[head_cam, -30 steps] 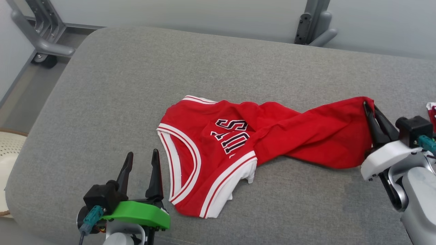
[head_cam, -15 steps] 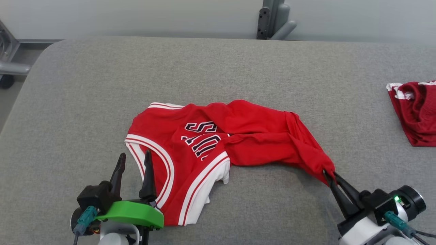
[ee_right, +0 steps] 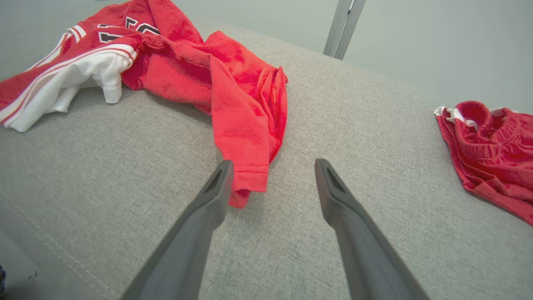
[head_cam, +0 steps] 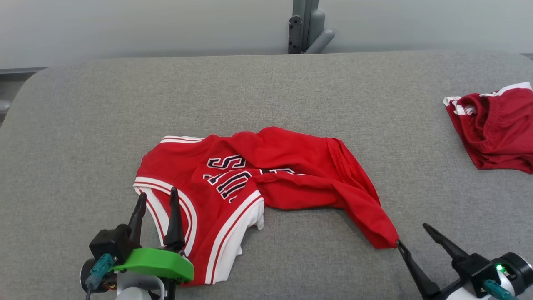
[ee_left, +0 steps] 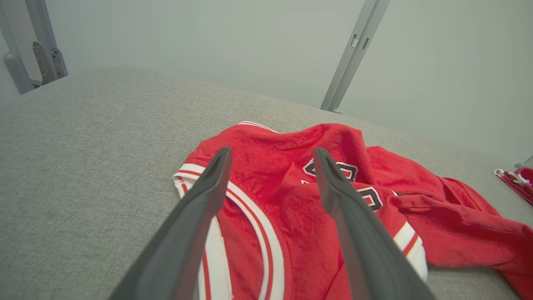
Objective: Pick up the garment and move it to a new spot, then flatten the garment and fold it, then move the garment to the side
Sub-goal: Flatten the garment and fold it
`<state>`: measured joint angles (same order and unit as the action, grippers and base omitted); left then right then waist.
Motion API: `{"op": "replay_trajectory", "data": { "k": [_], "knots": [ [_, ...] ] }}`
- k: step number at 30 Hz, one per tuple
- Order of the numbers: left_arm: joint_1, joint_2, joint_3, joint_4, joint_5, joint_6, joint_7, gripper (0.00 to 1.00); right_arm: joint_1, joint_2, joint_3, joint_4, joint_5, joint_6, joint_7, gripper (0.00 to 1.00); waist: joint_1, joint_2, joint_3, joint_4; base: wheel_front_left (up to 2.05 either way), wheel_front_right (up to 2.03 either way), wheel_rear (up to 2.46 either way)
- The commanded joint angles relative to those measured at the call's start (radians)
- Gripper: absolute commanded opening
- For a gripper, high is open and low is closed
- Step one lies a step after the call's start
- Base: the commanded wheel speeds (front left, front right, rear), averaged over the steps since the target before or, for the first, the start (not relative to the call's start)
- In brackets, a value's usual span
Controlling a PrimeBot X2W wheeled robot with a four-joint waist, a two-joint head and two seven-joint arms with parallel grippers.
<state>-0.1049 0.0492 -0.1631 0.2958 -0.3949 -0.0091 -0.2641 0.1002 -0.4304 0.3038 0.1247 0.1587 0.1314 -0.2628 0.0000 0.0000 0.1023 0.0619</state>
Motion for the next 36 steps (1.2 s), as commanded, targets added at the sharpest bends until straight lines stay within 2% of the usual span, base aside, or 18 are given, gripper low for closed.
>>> {"op": "replay_trajectory", "data": {
  "k": [1,7,10,16,18,19,23,29,36],
  "knots": [
    [-0.014,0.003,0.005,0.005,0.003,-0.004,0.000,1.00,0.016,0.002,-0.020,-0.022,0.012,-0.002,-0.003,1.00,0.0000,0.0000,-0.005,-0.007,0.00,0.00,0.00],
    [-0.059,0.003,-0.004,0.066,0.010,-0.018,0.000,1.00,0.047,0.055,-0.199,-0.136,0.051,-0.002,-0.003,1.00,0.0000,0.0000,-0.014,-0.032,0.00,0.00,0.00],
    [-0.103,0.003,-0.027,0.128,-0.010,-0.026,0.012,1.00,0.041,0.074,-0.236,-0.162,0.041,-0.002,-0.003,1.00,0.0000,0.0000,-0.016,-0.040,0.00,0.00,0.00],
    [-0.189,0.003,-0.041,0.285,-0.055,0.008,0.065,1.00,0.017,0.086,-0.219,-0.184,0.027,-0.002,-0.003,1.00,0.0000,0.0000,-0.011,-0.064,0.00,0.00,0.00],
    [-0.212,0.008,-0.025,0.330,-0.057,0.039,0.059,1.00,0.012,0.088,-0.212,-0.188,0.023,-0.002,-0.003,1.00,0.0000,0.0000,-0.007,-0.072,0.00,0.00,0.00],
    [-0.212,0.008,-0.025,0.330,-0.057,0.039,0.059,1.00,0.012,0.088,-0.212,-0.188,0.023,-0.002,-0.003,1.00,0.0000,0.0000,-0.007,-0.072,0.00,0.00,0.00],
    [-0.266,0.040,0.026,0.451,-0.066,0.102,0.041,1.00,0.002,0.089,-0.200,-0.195,0.017,-0.002,-0.003,1.00,0.0000,0.0000,0.006,-0.094,0.00,0.00,0.00],
    [-0.327,0.071,0.052,0.583,-0.080,0.123,0.046,1.00,-0.014,0.080,-0.191,-0.195,0.017,-0.002,-0.003,1.00,0.0000,0.0000,0.024,-0.118,0.00,0.00,0.00],
    [-0.401,0.095,0.082,0.735,-0.113,0.114,0.050,1.00,-0.029,0.068,-0.172,-0.193,0.015,-0.002,-0.003,1.00,0.0000,0.0000,0.042,-0.144,0.00,0.00,0.00]
  ]
}}
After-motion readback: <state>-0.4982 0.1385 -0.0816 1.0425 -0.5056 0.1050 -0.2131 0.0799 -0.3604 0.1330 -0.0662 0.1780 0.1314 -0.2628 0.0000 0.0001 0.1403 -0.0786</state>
